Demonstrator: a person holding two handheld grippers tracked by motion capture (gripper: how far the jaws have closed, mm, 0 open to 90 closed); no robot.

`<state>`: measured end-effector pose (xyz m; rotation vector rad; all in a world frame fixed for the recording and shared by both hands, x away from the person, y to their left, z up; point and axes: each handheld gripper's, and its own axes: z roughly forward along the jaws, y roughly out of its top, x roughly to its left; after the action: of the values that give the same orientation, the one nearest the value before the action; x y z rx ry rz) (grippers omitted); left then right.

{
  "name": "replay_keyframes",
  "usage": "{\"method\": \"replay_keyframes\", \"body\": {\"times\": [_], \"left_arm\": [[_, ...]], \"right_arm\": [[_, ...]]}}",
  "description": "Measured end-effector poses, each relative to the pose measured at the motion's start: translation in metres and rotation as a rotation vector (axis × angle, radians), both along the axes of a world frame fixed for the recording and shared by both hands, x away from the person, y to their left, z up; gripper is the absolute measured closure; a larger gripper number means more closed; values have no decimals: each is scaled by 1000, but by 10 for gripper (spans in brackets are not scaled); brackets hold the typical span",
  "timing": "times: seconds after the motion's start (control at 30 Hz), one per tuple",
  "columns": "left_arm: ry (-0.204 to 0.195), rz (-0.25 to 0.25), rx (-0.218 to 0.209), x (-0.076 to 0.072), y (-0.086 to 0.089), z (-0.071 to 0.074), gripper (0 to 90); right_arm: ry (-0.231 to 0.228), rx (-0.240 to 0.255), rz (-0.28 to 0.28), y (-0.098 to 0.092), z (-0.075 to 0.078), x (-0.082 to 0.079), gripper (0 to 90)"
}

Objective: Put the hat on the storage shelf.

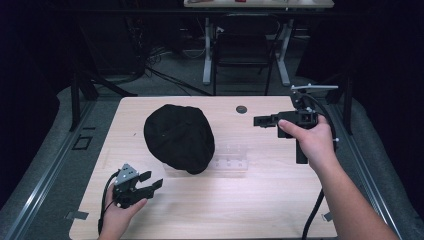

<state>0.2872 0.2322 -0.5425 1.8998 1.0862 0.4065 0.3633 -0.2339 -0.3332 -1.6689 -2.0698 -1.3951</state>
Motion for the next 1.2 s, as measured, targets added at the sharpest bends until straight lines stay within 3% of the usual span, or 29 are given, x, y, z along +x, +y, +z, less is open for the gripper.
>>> {"method": "replay_keyframes", "body": {"times": [0.07, 0.23, 0.47, 0.67, 1.07, 1.13, 1.2], "left_arm": [[14, 14, 6, 0, 4, -4, 422], [45, 41, -40, 3, 9, -9, 401], [45, 64, -12, 2, 12, -10, 391], [52, 68, -10, 3, 13, -13, 392], [59, 64, -3, 5, 12, -15, 393], [60, 63, -3, 5, 11, -16, 394], [61, 62, -5, 5, 11, -16, 394]], "right_arm": [[-8, -22, -7, -1, -3, -1, 585], [-22, -71, -12, -3, -12, -6, 555], [-71, -210, -27, -2, -26, -17, 526], [-107, -297, -33, -3, -33, -31, 517], [-123, -302, -22, -8, -54, -55, 512], [-118, -323, -22, -9, -56, -58, 511], [-143, -330, -27, -10, -59, -62, 508]]}}
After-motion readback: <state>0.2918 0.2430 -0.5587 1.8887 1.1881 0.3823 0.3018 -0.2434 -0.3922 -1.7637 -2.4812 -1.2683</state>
